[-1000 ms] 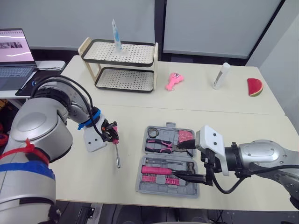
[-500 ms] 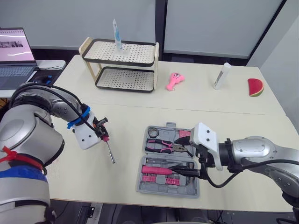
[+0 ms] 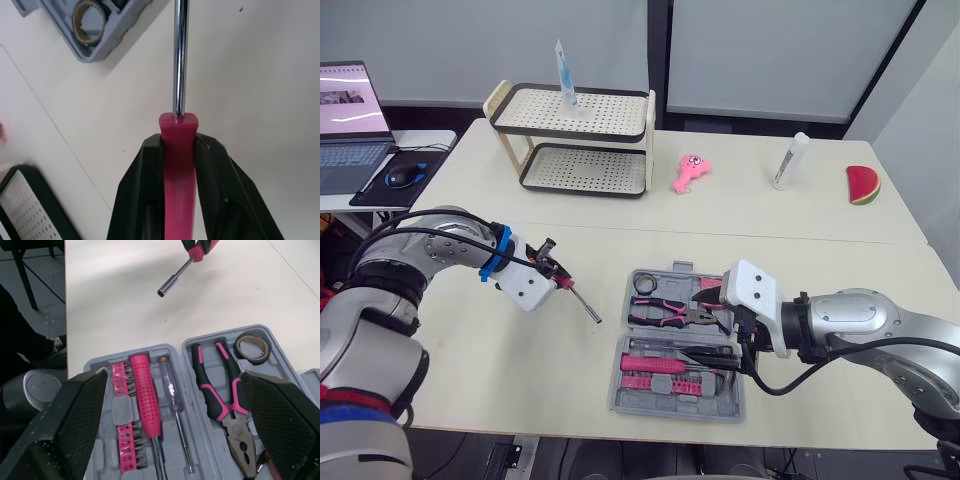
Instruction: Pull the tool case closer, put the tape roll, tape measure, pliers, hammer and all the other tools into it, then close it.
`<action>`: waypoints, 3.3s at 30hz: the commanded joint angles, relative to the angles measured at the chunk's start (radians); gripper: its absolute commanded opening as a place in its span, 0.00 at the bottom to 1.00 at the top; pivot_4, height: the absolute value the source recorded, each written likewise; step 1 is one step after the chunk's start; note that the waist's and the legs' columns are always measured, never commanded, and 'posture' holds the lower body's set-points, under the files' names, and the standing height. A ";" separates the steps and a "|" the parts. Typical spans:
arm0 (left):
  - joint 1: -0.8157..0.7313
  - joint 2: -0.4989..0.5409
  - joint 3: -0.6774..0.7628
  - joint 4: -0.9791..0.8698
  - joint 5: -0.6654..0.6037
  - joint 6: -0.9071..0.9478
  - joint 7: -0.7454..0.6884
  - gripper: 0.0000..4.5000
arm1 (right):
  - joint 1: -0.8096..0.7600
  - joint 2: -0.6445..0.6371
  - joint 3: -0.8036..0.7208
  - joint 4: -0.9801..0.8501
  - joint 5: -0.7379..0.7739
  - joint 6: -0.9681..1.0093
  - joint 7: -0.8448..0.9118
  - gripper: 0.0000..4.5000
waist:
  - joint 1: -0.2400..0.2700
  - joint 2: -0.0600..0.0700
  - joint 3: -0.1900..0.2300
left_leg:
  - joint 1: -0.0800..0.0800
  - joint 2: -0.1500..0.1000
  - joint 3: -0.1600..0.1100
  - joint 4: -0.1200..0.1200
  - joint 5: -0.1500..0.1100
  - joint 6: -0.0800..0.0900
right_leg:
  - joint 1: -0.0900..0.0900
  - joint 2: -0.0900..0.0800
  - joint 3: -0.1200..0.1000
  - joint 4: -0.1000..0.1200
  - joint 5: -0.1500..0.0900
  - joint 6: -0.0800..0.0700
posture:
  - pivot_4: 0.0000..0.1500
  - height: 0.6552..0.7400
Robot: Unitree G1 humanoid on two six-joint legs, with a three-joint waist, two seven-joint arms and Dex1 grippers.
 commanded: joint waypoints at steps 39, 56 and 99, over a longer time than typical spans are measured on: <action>0.718 -0.303 0.618 -1.083 -0.517 2.198 0.588 0.11 | -0.050 0.103 0.141 0.025 -0.233 -0.134 0.063 1.00 | -0.010 0.006 0.004 | 0.000 0.008 0.002 -0.003 0.000 0.000 | -0.004 0.007 0.001 0.000 -0.001 -0.006 | 1.00 0.94; 0.885 -0.274 0.764 -1.080 -0.596 1.909 0.453 0.82 | -0.031 0.119 0.105 0.003 -0.234 -0.126 0.055 1.00 | -0.012 0.009 0.005 | 0.000 0.008 0.003 -0.005 0.000 -0.001 | -0.004 0.005 0.001 -0.005 -0.001 -0.006 | 1.00 0.94; 0.824 -0.420 0.637 -0.819 -0.460 1.550 0.478 0.24 | 0.003 0.157 0.132 0.000 -0.288 -0.171 0.032 1.00 | 0.008 0.010 0.005 | -0.004 0.008 0.001 -0.004 0.000 -0.001 | -0.002 0.005 -0.003 -0.009 0.001 -0.006 | 1.00 0.94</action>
